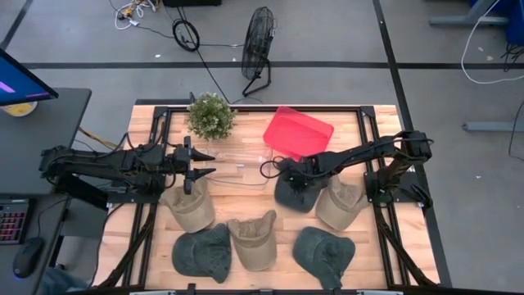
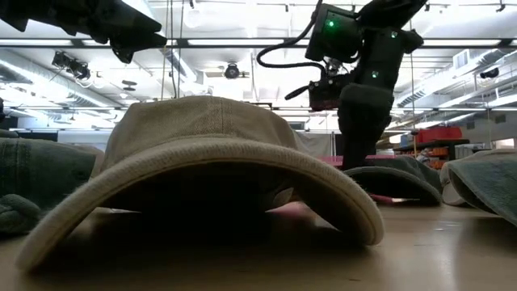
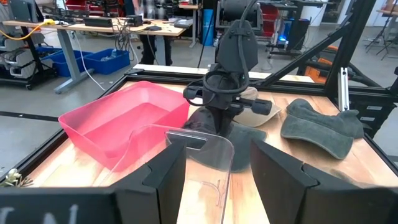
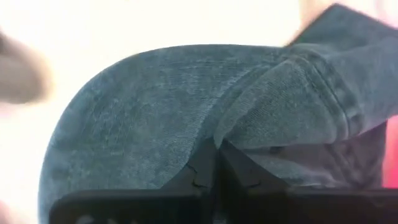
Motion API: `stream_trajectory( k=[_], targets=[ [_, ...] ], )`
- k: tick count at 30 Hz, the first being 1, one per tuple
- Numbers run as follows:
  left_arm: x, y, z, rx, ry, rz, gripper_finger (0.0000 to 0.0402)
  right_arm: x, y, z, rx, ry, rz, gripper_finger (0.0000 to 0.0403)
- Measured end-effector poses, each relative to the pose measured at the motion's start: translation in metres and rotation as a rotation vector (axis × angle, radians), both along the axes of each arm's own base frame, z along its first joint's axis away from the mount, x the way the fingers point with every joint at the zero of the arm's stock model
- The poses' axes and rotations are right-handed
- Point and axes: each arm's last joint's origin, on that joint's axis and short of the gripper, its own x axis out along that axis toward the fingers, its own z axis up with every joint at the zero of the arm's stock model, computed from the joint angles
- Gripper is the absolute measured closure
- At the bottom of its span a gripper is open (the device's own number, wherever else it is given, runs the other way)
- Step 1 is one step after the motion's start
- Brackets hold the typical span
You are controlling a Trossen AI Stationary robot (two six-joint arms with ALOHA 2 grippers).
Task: Pick & Place hat
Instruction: Put the top black cap into the red bin
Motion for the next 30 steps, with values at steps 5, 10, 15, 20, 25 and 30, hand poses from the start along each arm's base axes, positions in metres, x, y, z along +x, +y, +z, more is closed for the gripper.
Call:
stream_trajectory(
  k=[5,10,15,20,25,30],
  targets=[
    [0.0,0.0,0.0,0.0,0.005,0.0,0.022,0.004,0.009,0.03,0.029,-0.017,0.047,0.0397],
    [0.0,0.0,0.0,0.0,0.006,0.0,0.022,0.007,0.015,0.078,-0.101,-0.002,0.088,0.0399],
    [0.0,0.0,0.0,0.0,0.005,0.0,0.022,0.002,0.012,0.124,-0.298,0.046,0.137,0.0399],
    [0.0,0.0,-0.001,0.0,0.009,0.0,0.022,-0.002,-0.006,0.144,-0.59,0.133,0.186,0.04],
    [0.0,0.0,-0.001,0.0,0.009,0.0,0.022,-0.003,-0.035,0.141,-0.657,0.238,0.357,0.0401],
    [0.0,0.0,-0.001,0.0,0.01,0.0,0.022,-0.005,-0.069,0.129,-0.716,0.377,0.633,0.0401]
  ],
)
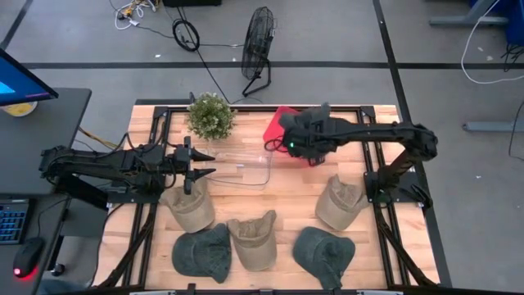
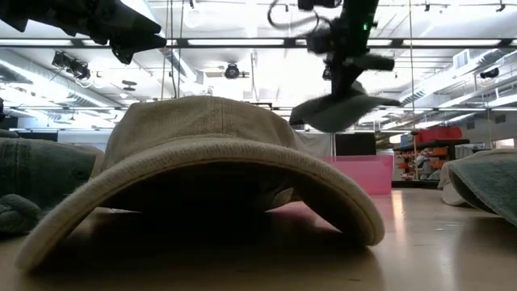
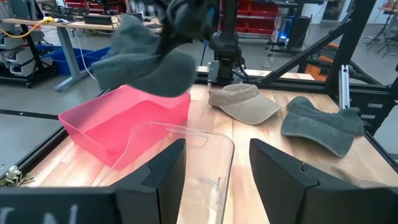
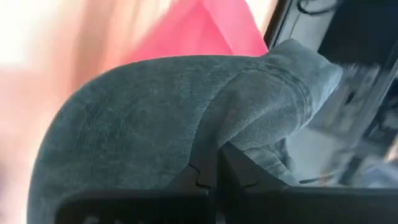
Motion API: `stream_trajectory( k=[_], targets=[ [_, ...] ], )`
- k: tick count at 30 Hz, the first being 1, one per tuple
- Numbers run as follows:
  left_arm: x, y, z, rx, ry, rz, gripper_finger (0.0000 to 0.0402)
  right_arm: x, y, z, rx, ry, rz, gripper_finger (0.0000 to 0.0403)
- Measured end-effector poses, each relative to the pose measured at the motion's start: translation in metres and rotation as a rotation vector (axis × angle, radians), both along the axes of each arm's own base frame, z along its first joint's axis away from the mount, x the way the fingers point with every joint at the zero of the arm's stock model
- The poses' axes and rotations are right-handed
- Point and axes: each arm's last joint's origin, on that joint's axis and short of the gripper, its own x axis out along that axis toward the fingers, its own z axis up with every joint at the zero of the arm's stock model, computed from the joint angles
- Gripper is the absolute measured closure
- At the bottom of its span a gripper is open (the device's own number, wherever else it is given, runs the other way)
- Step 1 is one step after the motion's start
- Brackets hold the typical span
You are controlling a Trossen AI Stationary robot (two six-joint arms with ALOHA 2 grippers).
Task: Pick & Place hat
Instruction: Put the top black cap into the red bin
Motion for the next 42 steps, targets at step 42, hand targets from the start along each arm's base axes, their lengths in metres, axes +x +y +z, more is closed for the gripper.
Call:
stream_trajectory(
  k=[42],
  targets=[
    [0.0,0.0,0.0,0.001,0.005,0.0,0.022,-0.014,-0.062,-0.092,0.063,-0.06,0.127,0.0278]
  ],
)
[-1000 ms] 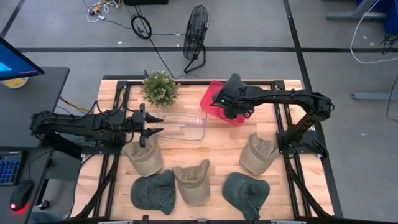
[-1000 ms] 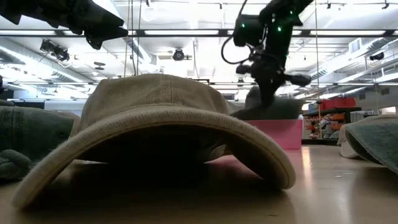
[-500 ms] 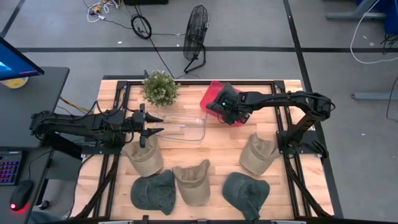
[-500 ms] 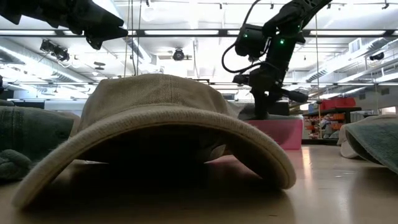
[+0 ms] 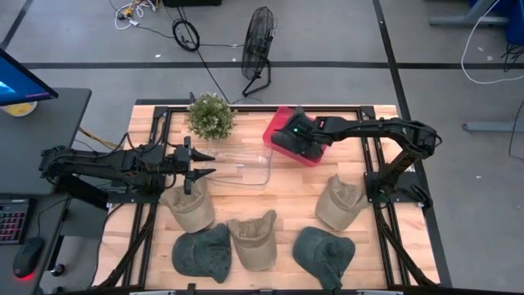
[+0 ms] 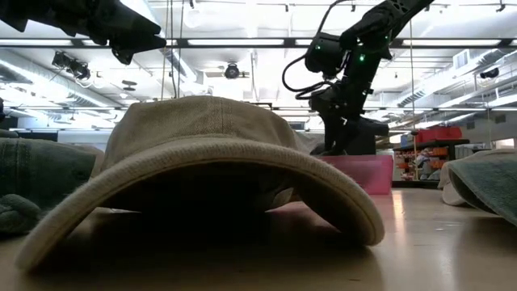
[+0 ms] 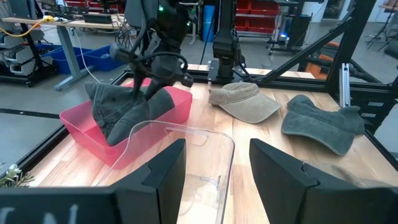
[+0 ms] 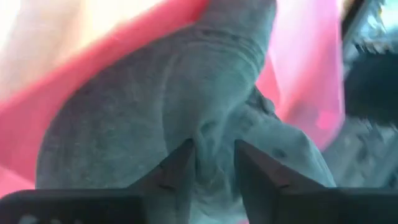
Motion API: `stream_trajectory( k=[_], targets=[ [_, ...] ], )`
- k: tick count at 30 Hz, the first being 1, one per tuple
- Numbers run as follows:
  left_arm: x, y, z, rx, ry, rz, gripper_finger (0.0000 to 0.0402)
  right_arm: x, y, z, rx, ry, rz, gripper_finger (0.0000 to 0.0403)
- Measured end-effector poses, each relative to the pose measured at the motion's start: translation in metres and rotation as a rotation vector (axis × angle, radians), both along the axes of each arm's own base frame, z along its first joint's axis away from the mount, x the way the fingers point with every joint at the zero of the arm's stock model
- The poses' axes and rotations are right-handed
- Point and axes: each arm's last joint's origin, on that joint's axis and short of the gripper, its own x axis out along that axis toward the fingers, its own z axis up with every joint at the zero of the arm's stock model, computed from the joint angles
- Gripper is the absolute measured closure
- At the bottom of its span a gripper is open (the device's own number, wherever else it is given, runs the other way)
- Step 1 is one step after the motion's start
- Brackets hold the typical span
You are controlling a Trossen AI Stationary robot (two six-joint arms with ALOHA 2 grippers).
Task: Pick & Place hat
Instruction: Put the top black cap into the red bin, then put the right black cap into the red bin
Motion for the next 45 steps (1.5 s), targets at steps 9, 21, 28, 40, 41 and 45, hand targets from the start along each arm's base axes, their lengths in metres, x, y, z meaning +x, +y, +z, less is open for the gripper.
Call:
stream_trajectory(
  k=[9,21,28,40,41,45],
  targets=[
    [0.0,0.0,0.0,-0.005,-0.001,0.001,0.022,0.007,0.028,0.023,-0.048,0.057,-0.097,0.022],
    [0.0,0.0,0.0,-0.057,-0.008,0.011,0.022,0.014,0.142,0.072,0.417,-0.003,-0.197,0.0214],
    [0.0,0.0,0.0,-0.059,-0.008,0.011,0.022,-0.002,0.218,0.071,0.644,0.074,-0.151,0.0229],
    [0.0,0.0,0.0,-0.103,-0.015,0.019,0.022,-0.049,0.296,0.029,0.704,0.181,-0.148,0.0222],
    [0.0,0.0,0.0,-0.103,-0.015,0.019,0.022,-0.053,0.3,0.022,0.708,0.181,-0.158,0.0222],
    [0.0,0.0,0.0,-0.103,-0.016,0.019,0.022,-0.059,0.309,0.001,0.753,0.138,-0.16,0.0222]
  ],
)
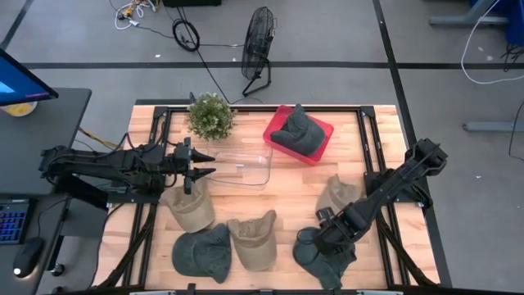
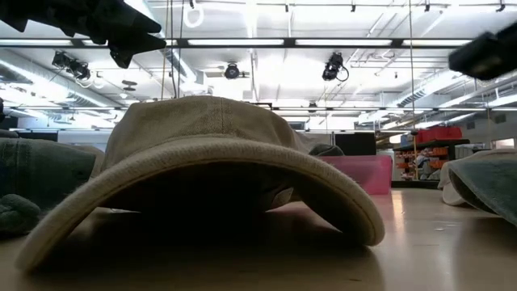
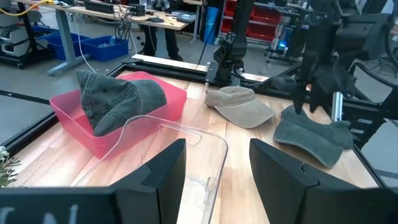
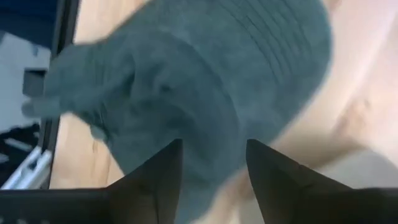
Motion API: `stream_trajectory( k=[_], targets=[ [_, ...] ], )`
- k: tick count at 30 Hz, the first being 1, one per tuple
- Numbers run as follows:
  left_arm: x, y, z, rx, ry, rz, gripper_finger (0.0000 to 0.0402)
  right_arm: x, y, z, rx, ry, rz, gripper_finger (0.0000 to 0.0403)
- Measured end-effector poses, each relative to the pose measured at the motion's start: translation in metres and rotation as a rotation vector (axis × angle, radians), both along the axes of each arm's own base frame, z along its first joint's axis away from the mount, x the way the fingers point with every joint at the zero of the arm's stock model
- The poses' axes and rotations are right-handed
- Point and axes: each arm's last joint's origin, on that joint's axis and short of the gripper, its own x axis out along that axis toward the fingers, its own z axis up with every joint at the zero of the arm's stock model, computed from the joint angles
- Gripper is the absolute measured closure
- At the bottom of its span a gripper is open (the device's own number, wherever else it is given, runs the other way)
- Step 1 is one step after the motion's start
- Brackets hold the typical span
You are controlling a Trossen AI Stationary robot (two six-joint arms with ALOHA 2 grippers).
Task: Pick & Place hat
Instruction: Put the right black cap into the red bin
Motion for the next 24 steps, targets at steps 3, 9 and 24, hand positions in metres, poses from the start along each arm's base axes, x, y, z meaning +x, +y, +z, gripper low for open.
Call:
stream_trajectory(
  k=[3,9,24],
  targets=[
    [0.0,0.0,0.0,0.0,0.0,0.0,0.022,-0.003,0.001,-0.012,-0.001,-0.031,-0.017,0.0222],
    [0.0,0.0,0.0,0.001,-0.001,0.0,0.022,-0.007,0.001,-0.029,-0.006,-0.086,-0.002,0.0223],
    [0.0,0.0,0.0,0.004,0.002,-0.001,0.022,-0.006,-0.01,-0.03,0.009,-0.142,0.088,0.0383]
  ],
)
